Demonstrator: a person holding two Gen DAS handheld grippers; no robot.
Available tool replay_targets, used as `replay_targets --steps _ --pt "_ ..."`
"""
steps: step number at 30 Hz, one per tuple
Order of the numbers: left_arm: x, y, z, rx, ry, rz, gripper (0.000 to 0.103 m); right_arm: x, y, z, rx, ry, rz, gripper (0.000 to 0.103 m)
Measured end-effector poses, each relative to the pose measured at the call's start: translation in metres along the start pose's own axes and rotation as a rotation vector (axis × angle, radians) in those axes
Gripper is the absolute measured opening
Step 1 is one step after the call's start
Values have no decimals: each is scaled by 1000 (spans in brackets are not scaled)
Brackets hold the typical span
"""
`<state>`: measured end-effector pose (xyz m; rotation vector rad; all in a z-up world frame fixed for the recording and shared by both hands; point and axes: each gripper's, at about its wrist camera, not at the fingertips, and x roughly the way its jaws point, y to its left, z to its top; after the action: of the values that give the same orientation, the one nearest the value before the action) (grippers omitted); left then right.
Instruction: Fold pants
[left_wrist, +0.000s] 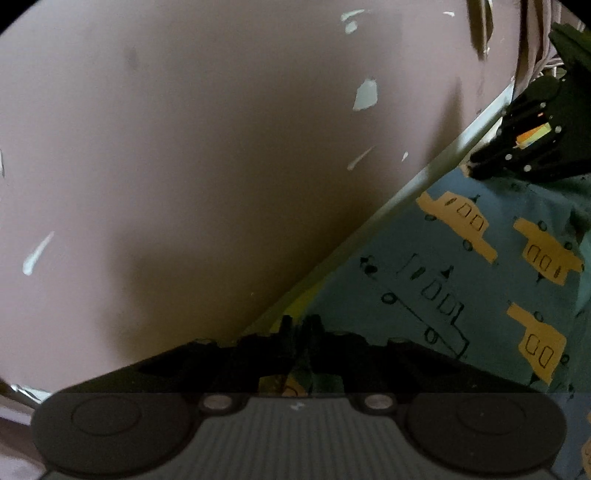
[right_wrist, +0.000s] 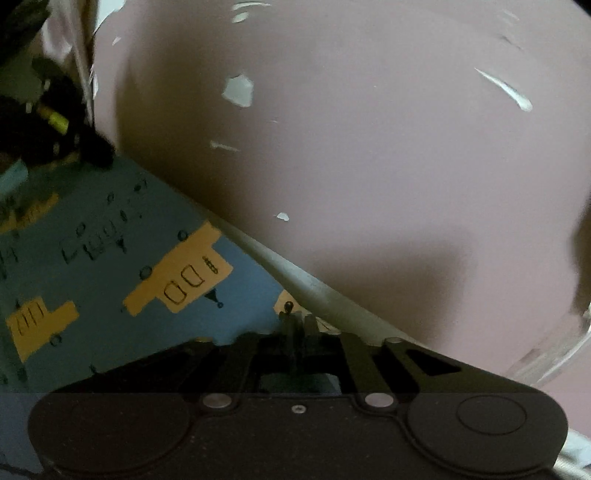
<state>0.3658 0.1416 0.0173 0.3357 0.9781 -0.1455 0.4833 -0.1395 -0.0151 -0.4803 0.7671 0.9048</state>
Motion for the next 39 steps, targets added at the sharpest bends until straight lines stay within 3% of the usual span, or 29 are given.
replay_targets --steps 1,3,5,8,10,11,12,15,21,26,39 --pt "0 4 -1 -11 0 -11 16 -2 -5 1 27 -9 24 28" --pt "-1 12 -2 -36 4 -27 34 -5 -15 2 67 -15 63 40" --pt "-1 19 -1 -62 17 -57 46 -2 -25 2 98 -17 96 42" --pt "4 24 -1 -87 38 -69 47 7 -36 0 125 -6 139 42" --pt "9 25 0 -101 55 -81 38 12 -32 3 122 13 145 39" --pt "12 24 1 -109 62 -92 23 13 -30 4 123 16 144 28" --pt "13 23 2 -112 68 -102 18 12 -30 4 125 9 150 16" --pt "9 16 3 -90 73 -72 7 9 -23 6 102 -6 139 5" --pt "-12 6 0 -121 15 -12 4 -24 -8 1 47 -68 70 2" --pt "-50 -13 -12 -73 -62 49 2 -59 12 -7 2 -152 30 2" --pt "-174 -58 -59 -49 -262 64 2 -171 75 -50 6 -284 36 1"
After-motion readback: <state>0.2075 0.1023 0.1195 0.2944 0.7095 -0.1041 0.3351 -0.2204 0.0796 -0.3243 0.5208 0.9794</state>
